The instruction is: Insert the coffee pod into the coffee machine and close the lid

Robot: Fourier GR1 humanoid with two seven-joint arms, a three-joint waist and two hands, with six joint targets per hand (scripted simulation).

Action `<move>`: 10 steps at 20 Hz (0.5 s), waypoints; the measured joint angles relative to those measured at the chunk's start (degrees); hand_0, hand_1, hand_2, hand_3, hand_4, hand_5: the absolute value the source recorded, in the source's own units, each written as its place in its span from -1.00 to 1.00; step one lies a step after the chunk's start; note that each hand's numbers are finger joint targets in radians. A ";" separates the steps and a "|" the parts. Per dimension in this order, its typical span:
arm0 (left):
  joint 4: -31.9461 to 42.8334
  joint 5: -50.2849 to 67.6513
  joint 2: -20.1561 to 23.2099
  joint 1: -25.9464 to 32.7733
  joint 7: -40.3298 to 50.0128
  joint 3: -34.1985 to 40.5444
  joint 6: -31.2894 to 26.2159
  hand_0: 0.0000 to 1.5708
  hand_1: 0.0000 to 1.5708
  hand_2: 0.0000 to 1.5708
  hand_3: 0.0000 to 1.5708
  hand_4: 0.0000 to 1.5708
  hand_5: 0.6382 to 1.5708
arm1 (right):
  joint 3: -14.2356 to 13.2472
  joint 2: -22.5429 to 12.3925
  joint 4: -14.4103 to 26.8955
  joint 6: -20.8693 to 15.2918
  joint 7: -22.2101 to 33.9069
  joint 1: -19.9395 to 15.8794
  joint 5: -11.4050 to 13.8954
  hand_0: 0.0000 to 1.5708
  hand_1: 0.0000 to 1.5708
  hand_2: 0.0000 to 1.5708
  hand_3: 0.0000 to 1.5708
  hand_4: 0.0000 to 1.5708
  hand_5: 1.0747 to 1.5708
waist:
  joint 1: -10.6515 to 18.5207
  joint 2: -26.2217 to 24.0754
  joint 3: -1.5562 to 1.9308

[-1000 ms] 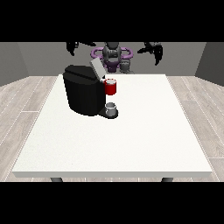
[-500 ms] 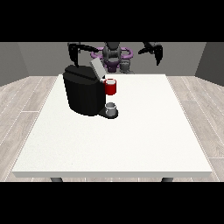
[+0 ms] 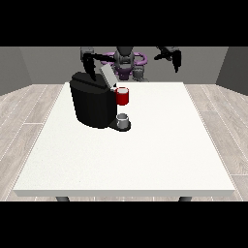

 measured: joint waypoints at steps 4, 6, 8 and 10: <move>-3.15 0.28 0.05 1.22 0.55 -0.52 1.09 -1.00 -1.00 -1.00 -1.00 -0.52 1.00 | 1.24 0.70 0.69 -0.19 -1.35 -2.18 0.77 -1.00 -1.00 -1.00 -1.00 -1.00 1.00 | -0.90 1.88 -0.10; -4.11 0.40 0.32 1.82 0.77 -0.27 1.93 -1.00 -1.00 -1.00 -1.00 -0.57 1.00 | 1.79 0.77 0.83 0.43 -0.91 -3.17 0.76 -1.00 -1.00 -1.00 -1.00 -1.00 1.00 | -1.55 2.31 -0.07; -5.64 1.14 0.88 1.61 2.26 0.06 2.05 -1.00 -1.00 -1.00 -1.00 -0.60 1.00 | 1.83 0.34 1.30 0.85 -1.09 -4.31 0.83 -1.00 -1.00 -1.00 -1.00 -0.79 1.00 | -1.67 2.84 -0.07; -5.69 1.30 1.92 1.60 0.95 0.62 1.96 -1.00 -1.00 -1.00 -1.00 -0.60 1.00 | 1.78 0.09 1.50 0.94 -1.62 -5.78 0.87 -1.00 -1.00 -1.00 -1.00 -0.74 1.00 | -1.87 4.30 -0.09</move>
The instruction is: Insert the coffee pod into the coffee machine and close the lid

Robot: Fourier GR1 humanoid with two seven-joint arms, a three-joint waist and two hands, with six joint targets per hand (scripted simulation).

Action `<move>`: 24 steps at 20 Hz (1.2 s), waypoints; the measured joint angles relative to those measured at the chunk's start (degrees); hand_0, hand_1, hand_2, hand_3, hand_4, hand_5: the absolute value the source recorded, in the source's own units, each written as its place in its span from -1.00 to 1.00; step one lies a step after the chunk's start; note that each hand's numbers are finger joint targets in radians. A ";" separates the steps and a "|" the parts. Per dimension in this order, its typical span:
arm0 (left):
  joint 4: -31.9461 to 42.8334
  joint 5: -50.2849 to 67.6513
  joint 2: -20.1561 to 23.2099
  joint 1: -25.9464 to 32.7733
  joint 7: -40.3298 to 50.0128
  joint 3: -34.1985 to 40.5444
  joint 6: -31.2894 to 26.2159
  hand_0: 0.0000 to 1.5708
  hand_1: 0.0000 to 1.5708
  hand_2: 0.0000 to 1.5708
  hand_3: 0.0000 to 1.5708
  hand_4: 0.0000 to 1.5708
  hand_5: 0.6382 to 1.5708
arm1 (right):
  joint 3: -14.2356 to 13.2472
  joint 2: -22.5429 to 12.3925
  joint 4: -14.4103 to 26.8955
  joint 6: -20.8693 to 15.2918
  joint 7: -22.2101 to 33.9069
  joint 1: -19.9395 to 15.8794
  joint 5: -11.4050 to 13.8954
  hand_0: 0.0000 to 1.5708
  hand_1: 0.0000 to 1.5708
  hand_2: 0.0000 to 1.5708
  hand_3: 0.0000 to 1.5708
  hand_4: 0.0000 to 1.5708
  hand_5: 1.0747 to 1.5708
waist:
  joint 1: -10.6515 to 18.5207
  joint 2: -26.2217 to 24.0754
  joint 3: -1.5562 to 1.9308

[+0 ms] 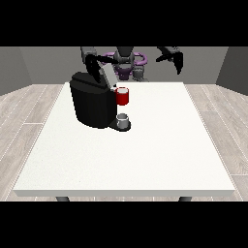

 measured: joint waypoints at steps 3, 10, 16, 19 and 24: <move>-0.53 -0.71 0.03 0.92 -0.56 -0.60 0.83 -1.00 -1.00 -1.00 -1.00 -0.56 1.00 | 0.36 -0.16 0.91 -0.45 0.11 -1.81 0.74 -1.00 -1.00 -1.00 -1.00 -0.75 1.00 | 0.01 0.96 0.06; -1.94 -0.95 0.12 0.70 0.74 -1.90 0.78 -1.00 -1.00 -1.00 -1.00 -0.53 1.00 | 0.85 -2.28 2.66 -0.46 1.55 -6.67 2.67 -1.00 -1.00 -1.00 -1.00 -0.86 1.00 | 1.63 3.17 0.34; -1.34 -0.19 1.00 0.09 0.93 -1.81 -0.44 -1.00 -1.00 -1.00 -1.00 -0.58 1.00 | 2.81 -0.09 2.25 -3.33 4.61 -9.59 4.86 -1.00 -1.00 -1.00 -1.00 -1.00 1.00 | 2.69 3.52 0.47; -1.12 -0.52 0.75 -0.60 1.34 -2.06 0.08 -1.00 -1.00 -1.00 -1.00 -0.51 1.00 | 3.96 0.75 2.12 -4.52 5.74 -10.67 6.05 -1.00 -1.00 -1.00 -1.00 -0.87 1.00 | 2.95 3.91 0.64; -1.01 -0.78 0.95 -1.66 0.18 -2.56 -0.17 -1.00 -1.00 -1.00 -1.00 -0.54 1.00 | 6.29 0.96 2.03 -4.50 4.21 -16.69 8.89 -1.00 -1.00 -1.00 -1.00 -0.62 1.00 | 5.61 5.94 0.23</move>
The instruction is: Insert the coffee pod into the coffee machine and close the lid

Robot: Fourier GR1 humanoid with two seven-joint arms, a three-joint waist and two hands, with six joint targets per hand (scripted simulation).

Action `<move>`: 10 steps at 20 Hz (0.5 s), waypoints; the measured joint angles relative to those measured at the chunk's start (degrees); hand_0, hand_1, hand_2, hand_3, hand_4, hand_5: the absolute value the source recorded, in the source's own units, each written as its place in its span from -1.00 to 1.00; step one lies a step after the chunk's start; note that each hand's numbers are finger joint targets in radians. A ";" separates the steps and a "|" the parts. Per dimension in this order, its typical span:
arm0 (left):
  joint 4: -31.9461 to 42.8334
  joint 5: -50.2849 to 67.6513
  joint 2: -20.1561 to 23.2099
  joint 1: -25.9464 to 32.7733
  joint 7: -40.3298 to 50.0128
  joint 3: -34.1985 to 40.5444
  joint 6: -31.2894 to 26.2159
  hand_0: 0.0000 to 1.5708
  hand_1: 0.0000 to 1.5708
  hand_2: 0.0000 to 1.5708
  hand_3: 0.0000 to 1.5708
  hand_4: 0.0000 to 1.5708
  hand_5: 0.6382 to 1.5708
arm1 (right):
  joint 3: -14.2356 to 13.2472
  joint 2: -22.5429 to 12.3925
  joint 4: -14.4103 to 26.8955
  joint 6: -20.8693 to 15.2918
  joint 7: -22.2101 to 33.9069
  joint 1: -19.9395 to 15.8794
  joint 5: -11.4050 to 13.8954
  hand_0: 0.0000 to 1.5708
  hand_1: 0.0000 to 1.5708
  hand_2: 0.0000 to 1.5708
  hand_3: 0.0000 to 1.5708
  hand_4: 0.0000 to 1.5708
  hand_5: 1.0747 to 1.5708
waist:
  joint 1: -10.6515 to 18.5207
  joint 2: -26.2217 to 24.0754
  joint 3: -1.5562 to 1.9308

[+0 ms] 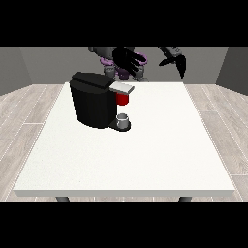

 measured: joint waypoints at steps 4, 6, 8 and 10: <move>-1.03 0.28 -0.62 -0.02 0.12 -0.73 -0.08 -1.00 -1.00 -1.00 -1.00 -0.48 1.00 | 0.41 -0.28 1.60 -0.20 0.09 -4.05 1.63 -1.00 -1.00 -1.00 -1.00 -0.80 1.00 | 1.72 0.49 -0.11; -0.60 0.27 -0.28 -0.36 -0.96 -0.36 0.06 -1.00 -1.00 -1.00 -1.00 -0.44 1.00 | 0.27 -0.29 2.28 -0.10 0.97 -6.78 1.97 -1.00 -1.00 -1.00 -1.00 -0.84 1.00 | 2.00 1.34 -0.12; -0.69 0.13 -0.17 -1.29 -1.30 -0.46 0.22 -1.00 -1.00 -1.00 -1.00 -0.51 1.00 | 0.22 -0.13 3.33 -0.49 0.87 -8.99 2.62 -1.00 -1.00 -1.00 -1.00 -0.81 1.00 | 2.55 2.56 -0.15; -0.86 0.78 0.40 -2.45 -1.09 -0.07 -0.36 -1.00 -1.00 -1.00 -1.00 -0.45 1.00 | 0.42 0.00 4.45 -1.14 1.12 -11.06 3.61 -1.00 -1.00 -1.00 -1.00 -1.00 1.00 | 3.63 3.53 -0.16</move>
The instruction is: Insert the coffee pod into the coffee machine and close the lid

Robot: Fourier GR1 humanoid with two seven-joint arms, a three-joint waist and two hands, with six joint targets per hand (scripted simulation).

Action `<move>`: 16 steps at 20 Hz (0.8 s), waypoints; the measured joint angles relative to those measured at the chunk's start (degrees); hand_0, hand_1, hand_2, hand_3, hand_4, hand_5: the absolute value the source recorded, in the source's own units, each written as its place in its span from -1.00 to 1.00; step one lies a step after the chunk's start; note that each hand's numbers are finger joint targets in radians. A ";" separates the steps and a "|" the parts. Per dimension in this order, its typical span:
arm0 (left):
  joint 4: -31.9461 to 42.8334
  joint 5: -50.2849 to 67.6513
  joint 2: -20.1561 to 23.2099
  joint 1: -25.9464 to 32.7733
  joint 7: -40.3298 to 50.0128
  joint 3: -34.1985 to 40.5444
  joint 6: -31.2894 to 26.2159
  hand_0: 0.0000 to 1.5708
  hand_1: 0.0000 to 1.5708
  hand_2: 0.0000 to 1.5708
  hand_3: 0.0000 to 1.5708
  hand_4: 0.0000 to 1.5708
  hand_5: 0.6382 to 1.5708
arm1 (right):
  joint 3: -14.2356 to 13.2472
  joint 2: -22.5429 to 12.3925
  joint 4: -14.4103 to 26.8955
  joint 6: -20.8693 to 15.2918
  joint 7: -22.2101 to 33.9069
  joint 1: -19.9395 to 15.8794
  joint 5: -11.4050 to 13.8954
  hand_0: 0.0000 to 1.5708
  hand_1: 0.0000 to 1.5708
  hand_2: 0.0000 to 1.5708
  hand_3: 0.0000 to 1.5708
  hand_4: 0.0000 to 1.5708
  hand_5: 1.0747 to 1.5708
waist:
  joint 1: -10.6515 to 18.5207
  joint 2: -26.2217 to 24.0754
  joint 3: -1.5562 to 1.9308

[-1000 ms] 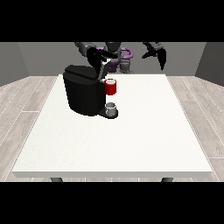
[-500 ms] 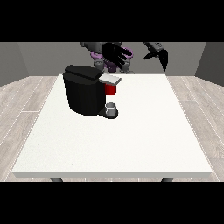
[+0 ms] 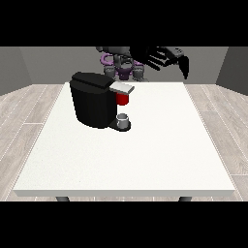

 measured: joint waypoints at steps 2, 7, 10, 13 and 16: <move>-0.11 0.28 0.32 0.00 -0.34 0.05 -0.44 -1.00 -1.00 -1.00 -1.00 -0.47 1.00 | 0.20 0.21 0.89 -0.30 -0.25 -1.22 0.75 -1.00 -1.00 -1.00 -1.00 -1.00 1.00 | 0.49 0.30 -0.01; -0.78 0.99 0.10 0.11 -0.64 -0.29 -1.02 -1.00 -1.00 -1.00 -1.00 -0.54 1.00 | -0.40 -0.33 3.28 -0.41 -0.62 -5.00 1.76 -1.00 -1.00 -1.00 -1.00 -1.00 1.00 | 2.12 1.71 0.00; -1.73 1.42 0.20 -0.67 -0.07 -0.59 -1.50 -1.00 -1.00 -1.00 -1.00 -0.47 1.00 | -1.19 -1.44 5.14 -0.14 -0.92 -7.49 2.15 -1.00 -1.00 -1.00 -1.00 -1.00 1.00 | 3.65 3.03 -0.02; -1.82 1.93 0.41 -0.88 -0.80 -0.46 -2.02 -1.00 -1.00 -1.00 -1.00 -0.55 1.00 | -1.63 -1.34 6.37 -0.52 -1.19 -9.25 2.43 -1.00 -1.00 -1.00 -1.00 -1.00 1.00 | 4.57 4.16 -0.01; -2.42 2.77 0.91 -1.53 -0.48 -0.01 -2.57 -1.00 -1.00 -1.00 -1.00 -0.73 1.00 | -2.35 -1.40 7.49 -0.48 -2.73 -9.84 2.22 -1.00 -1.00 -1.00 -1.00 -1.00 1.00 | 5.05 5.37 -0.01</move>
